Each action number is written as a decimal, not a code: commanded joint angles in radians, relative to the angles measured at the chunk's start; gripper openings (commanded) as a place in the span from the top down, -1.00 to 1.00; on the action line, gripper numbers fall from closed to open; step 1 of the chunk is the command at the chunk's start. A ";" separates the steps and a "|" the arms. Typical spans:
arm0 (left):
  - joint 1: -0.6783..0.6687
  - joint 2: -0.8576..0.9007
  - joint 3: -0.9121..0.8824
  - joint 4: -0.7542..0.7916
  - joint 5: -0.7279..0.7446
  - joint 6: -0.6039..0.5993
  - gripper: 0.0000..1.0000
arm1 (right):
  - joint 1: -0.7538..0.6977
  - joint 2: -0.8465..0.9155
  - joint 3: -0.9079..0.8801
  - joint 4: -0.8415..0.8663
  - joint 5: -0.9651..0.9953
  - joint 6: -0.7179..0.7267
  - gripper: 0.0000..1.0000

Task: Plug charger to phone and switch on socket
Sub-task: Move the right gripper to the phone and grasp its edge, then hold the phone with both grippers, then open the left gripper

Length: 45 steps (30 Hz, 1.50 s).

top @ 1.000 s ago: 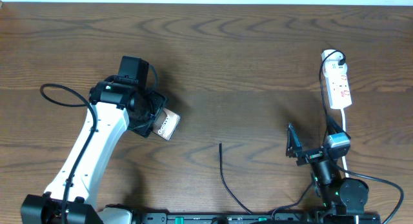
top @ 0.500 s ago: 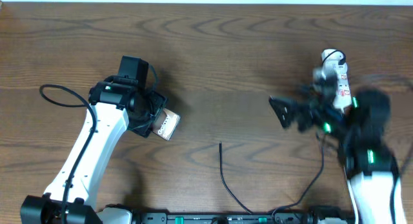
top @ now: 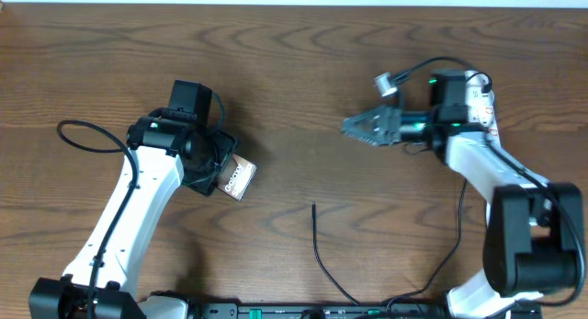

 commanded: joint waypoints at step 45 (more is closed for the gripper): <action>-0.043 0.035 -0.006 0.000 0.124 -0.622 0.85 | 0.597 0.039 0.013 0.255 0.657 0.331 -0.60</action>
